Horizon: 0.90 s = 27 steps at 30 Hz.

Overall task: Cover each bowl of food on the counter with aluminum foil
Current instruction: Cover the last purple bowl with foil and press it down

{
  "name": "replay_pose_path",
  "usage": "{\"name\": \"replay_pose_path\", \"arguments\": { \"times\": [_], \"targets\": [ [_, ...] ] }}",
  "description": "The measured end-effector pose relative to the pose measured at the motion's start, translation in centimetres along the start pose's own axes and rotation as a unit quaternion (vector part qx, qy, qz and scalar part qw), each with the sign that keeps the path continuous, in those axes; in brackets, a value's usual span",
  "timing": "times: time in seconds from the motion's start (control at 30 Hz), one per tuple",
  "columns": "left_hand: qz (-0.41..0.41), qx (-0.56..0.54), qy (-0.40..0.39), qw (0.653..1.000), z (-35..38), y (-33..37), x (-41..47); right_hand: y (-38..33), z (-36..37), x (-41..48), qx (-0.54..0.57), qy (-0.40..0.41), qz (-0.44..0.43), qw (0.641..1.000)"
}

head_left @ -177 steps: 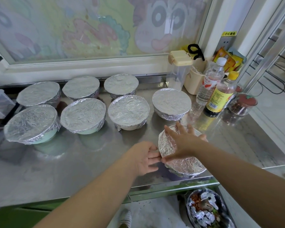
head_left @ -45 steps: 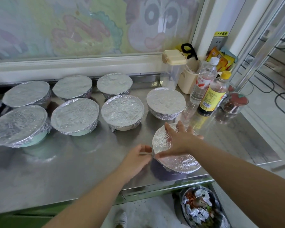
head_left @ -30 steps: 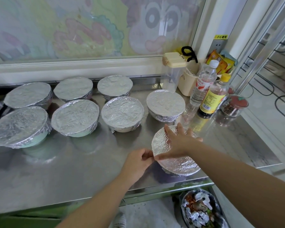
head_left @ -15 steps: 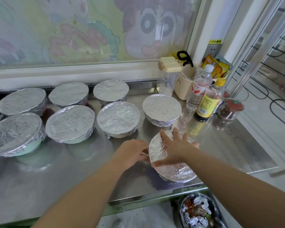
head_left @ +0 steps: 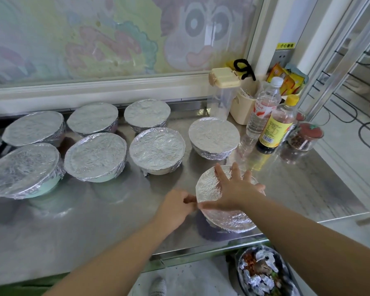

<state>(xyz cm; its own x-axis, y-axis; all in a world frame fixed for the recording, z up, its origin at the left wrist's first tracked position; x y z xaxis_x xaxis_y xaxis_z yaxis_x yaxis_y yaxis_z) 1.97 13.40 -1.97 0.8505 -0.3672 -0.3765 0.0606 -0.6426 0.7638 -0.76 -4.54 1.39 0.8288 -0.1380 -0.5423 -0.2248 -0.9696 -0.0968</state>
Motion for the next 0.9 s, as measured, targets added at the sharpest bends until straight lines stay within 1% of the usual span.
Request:
{"name": "replay_pose_path", "arguments": {
  "times": [0.07,0.1,0.17,0.23,0.27,0.43,0.57,0.63,0.7,0.77,0.8,0.83,0.9],
  "targets": [
    [-0.061,-0.089,-0.007,0.994,0.9,-0.1,-0.7,-0.1,0.0,0.0,0.0,-0.002,0.001,1.0],
    [-0.095,-0.141,-0.019,0.985,1.0,0.0,-0.9,-0.1,0.0,0.0,-0.001,-0.003,0.002,1.0],
    [-0.169,-0.251,-0.065,0.951,1.0,0.6,-1.8,-0.1,0.0,0.0,-0.003,-0.004,0.001,1.0],
    [-0.215,-0.314,-0.115,0.917,0.7,1.7,-2.3,-0.1,0.0,0.0,-0.004,-0.005,0.0,1.0],
    [-0.227,-0.316,-0.132,0.912,0.4,2.2,-2.4,-0.1,0.0,0.1,-0.006,-0.004,-0.001,1.0],
    [-0.255,-0.27,-0.183,0.91,0.0,4.2,-2.4,0.0,0.2,0.3,-0.01,0.003,0.0,1.0],
    [-0.263,-0.268,-0.187,0.908,-0.2,4.4,-1.9,0.0,0.1,0.3,-0.014,0.003,0.014,1.0],
    [-0.264,-0.298,-0.18,0.9,-0.3,4.2,-1.4,0.3,-0.3,0.5,-0.003,-0.007,0.028,1.0],
    [-0.259,-0.359,-0.147,0.885,-0.5,3.5,-0.8,0.8,-1.0,0.7,0.008,-0.023,0.036,0.999],
    [-0.238,-0.465,-0.09,0.848,-0.6,2.5,-0.2,1.3,-1.7,0.9,-0.007,-0.03,0.03,0.999],
    [-0.221,-0.514,-0.062,0.826,-0.5,2.1,-0.1,1.3,-2.0,0.9,-0.019,-0.025,0.013,0.999],
    [-0.203,-0.539,-0.035,0.817,-0.5,1.7,0.0,1.1,-2.2,1.0,-0.027,-0.018,-0.013,0.999],
    [-0.191,-0.519,0.024,0.833,-0.6,0.8,-0.4,0.2,-2.2,1.0,-0.036,-0.011,-0.066,0.997]
  ]
}}
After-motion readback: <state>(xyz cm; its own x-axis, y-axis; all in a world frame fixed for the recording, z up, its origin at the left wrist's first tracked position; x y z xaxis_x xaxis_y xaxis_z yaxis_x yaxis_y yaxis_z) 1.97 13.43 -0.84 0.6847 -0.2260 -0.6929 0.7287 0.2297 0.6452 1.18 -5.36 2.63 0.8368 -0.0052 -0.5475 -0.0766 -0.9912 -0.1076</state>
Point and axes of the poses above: each hand's wrist, its own x-axis towards the middle knuckle, its own z-axis out of the palm, y = z × x, the point moved 5 cm from there along x, towards the middle knuckle, and after that the axes turned 6 degrees about -z, right-handed, at the moved point
